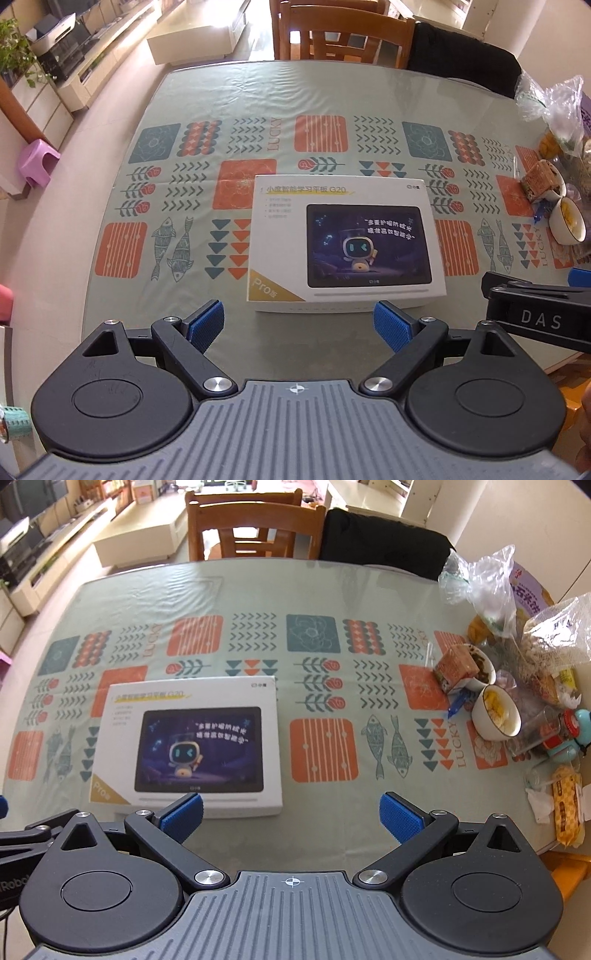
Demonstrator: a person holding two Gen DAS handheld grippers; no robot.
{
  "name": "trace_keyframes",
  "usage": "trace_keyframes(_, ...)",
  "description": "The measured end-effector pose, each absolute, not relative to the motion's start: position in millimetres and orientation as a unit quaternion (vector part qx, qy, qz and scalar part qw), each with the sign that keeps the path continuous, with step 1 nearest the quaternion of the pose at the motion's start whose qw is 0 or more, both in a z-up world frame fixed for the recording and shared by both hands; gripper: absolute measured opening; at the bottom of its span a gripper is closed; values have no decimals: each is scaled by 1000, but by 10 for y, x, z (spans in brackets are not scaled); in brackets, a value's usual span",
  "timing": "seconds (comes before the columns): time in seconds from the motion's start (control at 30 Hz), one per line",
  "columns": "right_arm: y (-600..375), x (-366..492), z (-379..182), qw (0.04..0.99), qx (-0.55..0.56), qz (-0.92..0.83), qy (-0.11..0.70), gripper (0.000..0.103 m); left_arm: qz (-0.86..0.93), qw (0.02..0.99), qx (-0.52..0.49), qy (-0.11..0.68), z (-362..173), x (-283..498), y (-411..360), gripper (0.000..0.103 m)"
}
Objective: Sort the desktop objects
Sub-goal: 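Open both tools and pull them back from the closed box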
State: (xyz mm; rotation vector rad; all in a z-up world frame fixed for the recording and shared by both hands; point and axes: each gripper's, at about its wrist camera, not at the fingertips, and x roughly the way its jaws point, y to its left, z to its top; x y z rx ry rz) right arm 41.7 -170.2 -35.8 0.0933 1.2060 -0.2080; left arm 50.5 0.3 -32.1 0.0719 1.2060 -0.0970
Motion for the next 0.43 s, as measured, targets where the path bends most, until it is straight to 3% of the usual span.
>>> trace_keyframes(0.43, -1879, 230, -389, 826, 55, -78, 556, 103, -48, 825, 33, 562, -339, 225, -172, 103)
